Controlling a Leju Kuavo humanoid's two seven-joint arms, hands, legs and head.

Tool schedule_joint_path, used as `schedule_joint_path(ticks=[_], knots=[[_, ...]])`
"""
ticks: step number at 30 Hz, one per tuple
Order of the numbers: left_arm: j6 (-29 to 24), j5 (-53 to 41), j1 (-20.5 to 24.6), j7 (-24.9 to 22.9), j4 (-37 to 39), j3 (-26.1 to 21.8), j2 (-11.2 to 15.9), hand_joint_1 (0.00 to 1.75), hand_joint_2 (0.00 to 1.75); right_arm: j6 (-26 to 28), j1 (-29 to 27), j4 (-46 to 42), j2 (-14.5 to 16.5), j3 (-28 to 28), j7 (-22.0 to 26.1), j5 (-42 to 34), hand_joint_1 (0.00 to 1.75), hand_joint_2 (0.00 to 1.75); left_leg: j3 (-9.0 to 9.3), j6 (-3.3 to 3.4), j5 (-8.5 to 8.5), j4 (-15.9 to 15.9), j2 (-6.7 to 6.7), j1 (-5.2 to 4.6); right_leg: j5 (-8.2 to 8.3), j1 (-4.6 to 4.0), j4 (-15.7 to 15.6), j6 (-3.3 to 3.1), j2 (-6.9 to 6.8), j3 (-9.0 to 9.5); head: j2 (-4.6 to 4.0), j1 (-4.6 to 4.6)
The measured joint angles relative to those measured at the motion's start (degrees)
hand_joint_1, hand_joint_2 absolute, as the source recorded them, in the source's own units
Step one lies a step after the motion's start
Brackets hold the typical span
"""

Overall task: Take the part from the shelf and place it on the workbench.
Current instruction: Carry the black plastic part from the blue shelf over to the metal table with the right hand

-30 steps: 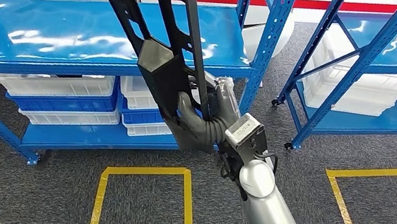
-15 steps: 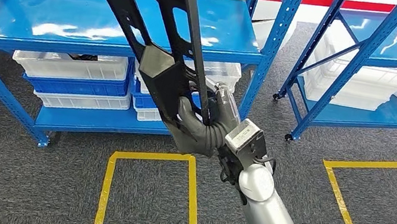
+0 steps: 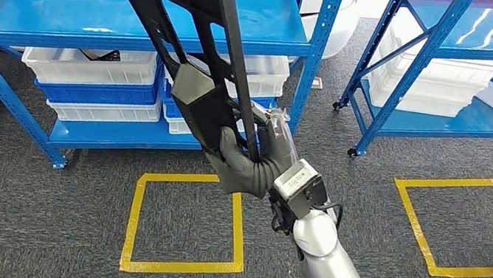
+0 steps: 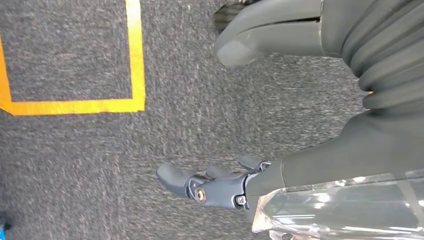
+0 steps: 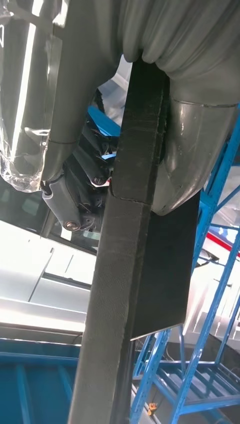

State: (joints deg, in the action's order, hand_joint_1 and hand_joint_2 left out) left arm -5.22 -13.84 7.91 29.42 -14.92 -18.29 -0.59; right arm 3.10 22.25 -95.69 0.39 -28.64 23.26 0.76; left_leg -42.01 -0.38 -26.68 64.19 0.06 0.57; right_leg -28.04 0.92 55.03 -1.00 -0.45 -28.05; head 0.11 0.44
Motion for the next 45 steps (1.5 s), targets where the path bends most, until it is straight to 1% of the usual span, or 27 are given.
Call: schedule_joint_path(ticks=[1,2,3,4,6,8,11,13,16,18,19,21,23,24,26,28,29,31,32,33,34,36,38,39,42,44,45], knots=[[-0.1,0.0,0.0,0.1,0.0,0.0,0.0,0.0,1.75,0.0,0.0,0.0,0.0,0.0,0.0,0.3,1.75,1.75,-0.99,-0.39,-2.11,3.8,-0.05,0.17,0.6,-0.02,0.1,0.0,-0.1,-0.6,0.0,0.01],[-0.1,0.0,0.0,0.1,0.0,0.0,0.0,0.0,1.75,0.0,-0.1,0.0,0.0,0.0,0.1,0.6,1.75,1.75,-1.57,-0.74,-2.89,6.9,-0.06,0.36,1.15,-0.01,0.1,0.12,-0.25,-1.24,0.0,-0.01],[-0.2,0.0,0.0,0.1,0.0,0.0,0.1,0.0,1.75,0.0,-0.2,0.0,0.0,0.0,0.1,0.9,1.75,1.75,-1.35,-1.0,-2.48,8.4,-0.02,0.58,1.6,0.03,0.3,0.3,-0.45,-1.9,0.0,-0.02],[-0.2,0.0,0.0,0.2,0.0,0.0,0.1,0.0,1.75,0.0,-0.3,0.0,0.0,-0.1,0.1,1.1,1.75,1.75,0.09,-1.22,-1.27,7.5,0.11,0.82,1.91,0.11,0.5,0.49,-0.71,-2.52,0.0,-0.02],[-0.2,-0.1,0.1,0.2,0.0,0.0,0.1,0.0,1.75,0.0,-0.4,0.0,0.0,-0.1,0.1,1.5,1.75,1.75,5.86,-1.57,0.46,0.2,1.27,1.13,2.18,0.19,1.1,0.86,-1.33,-3.45,0.0,-0.05],[-0.1,-0.2,0.2,0.3,0.0,0.0,0.1,0.0,1.75,0.1,-0.4,-0.1,0.1,0.0,0.1,1.8,1.75,1.75,9.75,-1.01,0.5,-5.7,2.19,0.86,2.35,-0.03,1.6,1.39,-1.95,-3.94,0.0,0.07],[-0.1,-0.5,0.3,0.3,0.0,0.0,0.1,0.0,1.75,0.1,-0.4,-0.2,0.2,0.0,0.1,2.1,1.75,1.75,9.41,0.87,0.62,-6.8,1.48,0.45,2.76,-0.3,1.7,2.52,-2.75,-4.29,0.0,0.36],[-0.1,-0.6,0.3,0.3,0.0,0.0,0.1,0.0,1.75,0.1,-0.4,-0.2,0.3,0.1,0.2,2.1,1.75,1.75,9.07,2.07,1.35,-7.3,0.9,0.47,1.54,-0.26,3.6,2.82,-2.0,-5.38,0.0,0.42],[-0.1,-0.9,0.4,0.3,0.0,0.0,0.1,0.0,1.75,0.1,-0.8,-0.2,0.3,0.1,0.2,2.2,1.75,1.75,8.17,3.03,2.26,-7.5,-0.09,0.21,-3.73,-0.2,14.5,1.99,-0.23,-10.19,0.0,0.43],[-0.2,-1.0,0.3,0.5,0.0,0.0,0.1,0.0,1.75,0.0,-1.1,-0.2,0.2,0.2,0.2,2.2,1.75,1.75,7.55,3.11,2.75,-7.5,-1.08,-0.05,-5.21,-0.25,19.0,2.07,0.07,-11.94,0.0,0.43],[-0.2,-1.1,0.2,0.6,0.0,0.0,0.1,0.0,1.75,-0.1,-1.2,-0.2,0.2,0.2,0.2,2.2,1.75,1.75,7.35,3.08,2.96,-7.5,-1.63,-0.16,-4.62,-0.31,17.9,2.35,0.21,-11.11,0.0,0.43],[-0.3,-1.1,0.2,0.9,0.0,0.0,0.1,0.0,1.75,-0.2,-1.2,-0.2,0.2,0.2,0.2,2.2,1.75,1.75,7.16,2.85,3.27,-7.4,-2.71,-0.3,-1.8,-0.38,10.0,2.73,1.39,-6.66,0.0,0.43],[-0.7,-1.2,0.1,1.2,0.0,0.0,0.0,0.0,1.75,-0.2,-1.2,-0.2,0.2,0.2,0.3,2.2,1.75,1.75,6.82,2.4,3.57,-7.3,-3.67,-0.53,0.21,-0.46,3.3,2.61,2.98,-3.18,0.0,0.4],[-0.8,-1.2,0.1,1.3,0.0,-0.1,0.0,0.0,1.75,-0.3,-1.2,-0.2,0.2,0.2,0.3,2.2,1.75,1.75,6.57,2.12,3.75,-7.2,-4.05,-0.55,0.55,-0.52,2.0,2.43,3.44,-2.62,0.0,0.38],[-1.0,-1.2,-0.1,1.6,0.0,-0.2,0.2,0.0,1.75,-0.4,-1.2,-0.2,0.3,0.2,0.4,2.2,1.75,1.75,6.16,1.48,4.12,-7.3,-4.83,-0.48,0.88,-0.27,1.7,2.01,2.66,-2.62,0.0,0.37],[-1.0,-1.2,-0.3,1.7,0.0,-0.4,0.4,0.0,1.75,-0.7,-1.2,-0.2,0.5,0.2,0.5,2.1,1.75,1.75,5.39,0.91,3.16,-6.1,-4.13,-0.39,1.27,0.22,1.4,1.38,1.68,-2.48,0.0,0.24],[-1.0,-1.2,-0.3,1.8,0.0,-0.4,0.5,0.0,1.75,-0.9,-1.1,-0.2,0.6,0.2,0.6,2.0,1.75,1.75,4.32,0.6,1.64,-3.8,-3.15,-0.31,1.41,0.48,1.2,1.1,1.14,-2.43,0.0,0.15],[-1.1,-1.2,-0.3,1.8,0.0,-0.6,0.6,0.0,1.75,-1.2,-1.0,-0.1,0.8,0.1,0.6,2.0,1.75,1.75,0.89,-0.14,-2.43,3.9,-1.16,-0.04,1.46,0.32,1.2,0.88,0.05,-2.54,0.0,-0.03],[-1.1,-1.3,-0.4,1.8,0.0,-0.7,0.6,0.0,1.75,-1.3,-1.0,-0.1,0.8,0.1,0.6,2.0,1.75,1.75,-0.74,-0.49,-3.86,7.6,-0.69,0.16,1.45,0.27,1.2,0.88,-0.56,-2.6,0.0,-0.04],[-1.2,-1.4,-0.5,1.8,0.0,-0.8,0.5,0.0,1.75,-1.4,-1.0,0.0,0.8,0.1,0.6,2.0,1.75,1.75,-1.51,-0.76,-4.23,9.4,-0.45,0.36,1.45,0.26,1.3,0.89,-1.14,-2.65,0.0,-0.04],[-1.5,-1.6,-0.5,1.8,0.0,-0.8,0.5,0.0,1.75,-1.4,-1.0,0.1,0.8,0.1,0.6,2.0,1.75,1.75,-1.15,-0.96,-3.51,9.0,-0.21,0.58,1.43,0.27,1.3,0.9,-1.7,-2.65,0.0,-0.04],[-2.0,-2.0,-0.5,1.9,0.0,-0.9,0.6,0.0,1.75,-1.6,-0.9,0.1,0.8,0.0,0.6,1.9,1.75,1.75,2.87,-1.15,0.07,1.8,0.99,0.96,1.31,0.25,1.3,1.05,-2.63,-2.53,0.0,-0.04],[-2.3,-2.2,-0.5,1.9,0.0,-0.9,0.8,0.0,1.75,-1.8,-0.7,0.2,0.9,-0.1,0.6,1.7,1.75,1.75,6.59,-0.84,2.28,-5.1,2.46,0.78,1.08,-0.2,1.5,1.49,-3.35,-2.56,0.0,0.0],[-2.4,-2.3,-0.5,1.9,0.0,-0.9,0.8,0.0,1.75,-2.0,-0.5,0.2,0.9,-0.1,0.6,1.6,1.75,1.75,7.21,-0.53,2.47,-6.4,2.76,0.59,1.01,-0.45,1.5,1.74,-3.67,-2.6,0.0,0.06],[-2.7,-2.3,-0.6,1.9,0.0,-1.1,0.7,0.0,1.75,-2.5,-0.2,0.2,0.9,-0.2,0.7,1.1,1.75,1.75,6.99,0.76,2.65,-6.8,1.5,0.19,0.72,-0.67,1.8,2.53,-4.42,-2.7,0.0,0.2],[-2.9,-2.3,-0.5,2.0,0.0,-1.2,0.6,0.0,1.75,-2.8,0.2,0.3,0.9,-0.2,0.8,0.9,1.75,1.75,7.09,1.81,3.08,-7.3,0.6,0.27,-1.15,-0.46,5.0,2.68,-2.84,-4.17,0.0,0.23],[-3.0,-2.3,-0.5,2.0,0.0,-1.2,0.5,0.0,1.75,-2.9,0.4,0.4,0.8,-0.2,0.8,0.8,1.75,1.75,7.08,2.2,3.24,-7.4,0.14,0.35,-2.78,-0.3,8.5,2.47,-1.58,-5.87,0.0,0.27]])
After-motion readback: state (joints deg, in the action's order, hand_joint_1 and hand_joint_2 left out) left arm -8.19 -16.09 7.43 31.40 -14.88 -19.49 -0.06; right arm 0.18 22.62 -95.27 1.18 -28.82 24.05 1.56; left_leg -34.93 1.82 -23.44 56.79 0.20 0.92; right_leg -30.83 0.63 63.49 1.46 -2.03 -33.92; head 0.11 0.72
